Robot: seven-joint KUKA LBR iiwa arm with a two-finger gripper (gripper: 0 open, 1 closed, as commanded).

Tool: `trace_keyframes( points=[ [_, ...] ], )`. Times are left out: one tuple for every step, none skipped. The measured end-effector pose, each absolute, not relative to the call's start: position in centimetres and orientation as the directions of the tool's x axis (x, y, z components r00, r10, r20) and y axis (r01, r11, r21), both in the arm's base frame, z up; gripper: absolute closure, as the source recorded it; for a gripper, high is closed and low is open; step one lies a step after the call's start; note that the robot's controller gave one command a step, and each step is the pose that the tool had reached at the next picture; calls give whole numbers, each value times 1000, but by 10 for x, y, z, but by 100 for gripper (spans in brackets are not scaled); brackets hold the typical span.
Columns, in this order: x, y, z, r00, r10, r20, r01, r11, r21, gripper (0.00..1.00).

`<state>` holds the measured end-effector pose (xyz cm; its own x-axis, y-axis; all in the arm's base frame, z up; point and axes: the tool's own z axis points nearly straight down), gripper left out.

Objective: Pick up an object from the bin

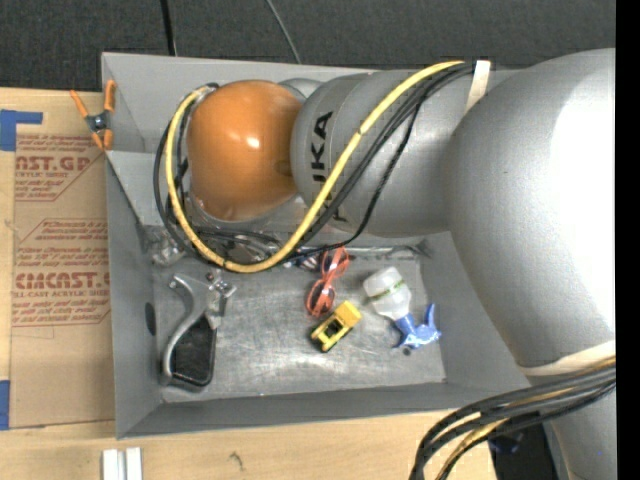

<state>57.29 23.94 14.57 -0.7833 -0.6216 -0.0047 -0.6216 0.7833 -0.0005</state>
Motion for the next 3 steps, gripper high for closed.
trace_keyframes(
  points=[
    [530,240,89,-532,-847,4,-847,532,5,0],
    [575,246,75,-356,-934,14,-934,356,7,100],
    [575,246,75,-357,-934,13,-934,357,6,100]
  ],
)
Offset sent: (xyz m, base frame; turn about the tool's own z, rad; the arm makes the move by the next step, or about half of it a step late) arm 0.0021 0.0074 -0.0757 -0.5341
